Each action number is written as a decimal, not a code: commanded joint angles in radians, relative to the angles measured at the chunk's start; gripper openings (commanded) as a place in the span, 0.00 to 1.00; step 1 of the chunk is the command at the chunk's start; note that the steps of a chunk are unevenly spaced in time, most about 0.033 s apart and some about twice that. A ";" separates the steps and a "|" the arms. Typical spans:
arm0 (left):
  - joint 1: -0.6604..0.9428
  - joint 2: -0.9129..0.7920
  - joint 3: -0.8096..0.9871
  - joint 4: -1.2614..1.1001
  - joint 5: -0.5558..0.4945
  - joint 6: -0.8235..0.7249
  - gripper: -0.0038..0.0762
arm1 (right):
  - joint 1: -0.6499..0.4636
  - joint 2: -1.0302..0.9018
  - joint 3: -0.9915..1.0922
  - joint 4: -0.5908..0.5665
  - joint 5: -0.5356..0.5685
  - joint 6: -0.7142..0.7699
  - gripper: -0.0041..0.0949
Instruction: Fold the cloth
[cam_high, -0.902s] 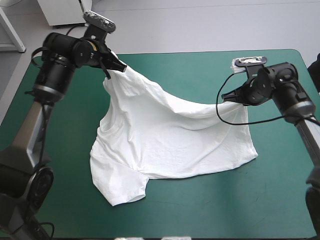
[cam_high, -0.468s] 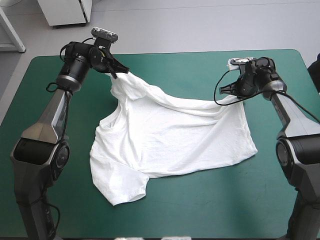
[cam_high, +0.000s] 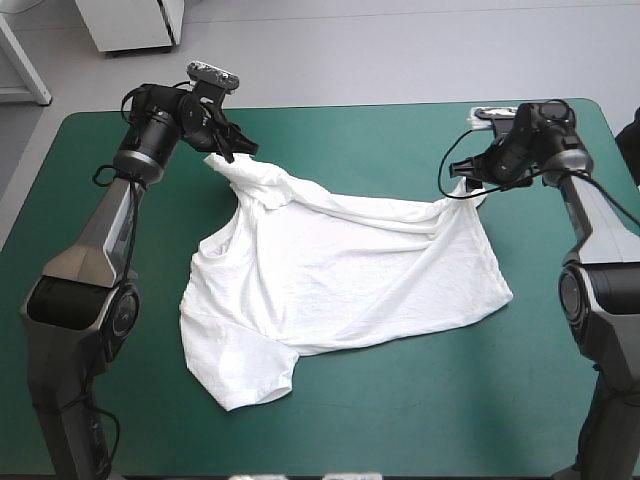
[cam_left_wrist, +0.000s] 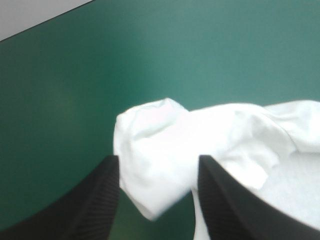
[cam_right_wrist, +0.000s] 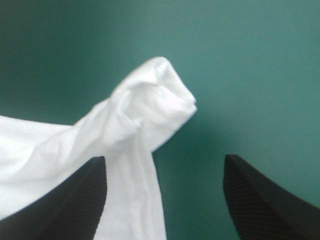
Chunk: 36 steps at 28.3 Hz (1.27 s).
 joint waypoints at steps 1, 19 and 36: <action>0.003 -0.169 -0.028 -0.050 0.026 0.006 0.66 | -0.090 -0.123 -0.037 0.074 0.063 -0.011 0.76; 0.001 -0.878 0.705 -0.067 0.217 -0.059 0.64 | -0.193 -0.674 0.399 0.209 0.042 -0.138 0.76; 0.001 -0.651 1.103 -0.057 0.093 -0.140 0.64 | 0.138 -0.975 0.716 -0.129 0.088 -0.001 0.76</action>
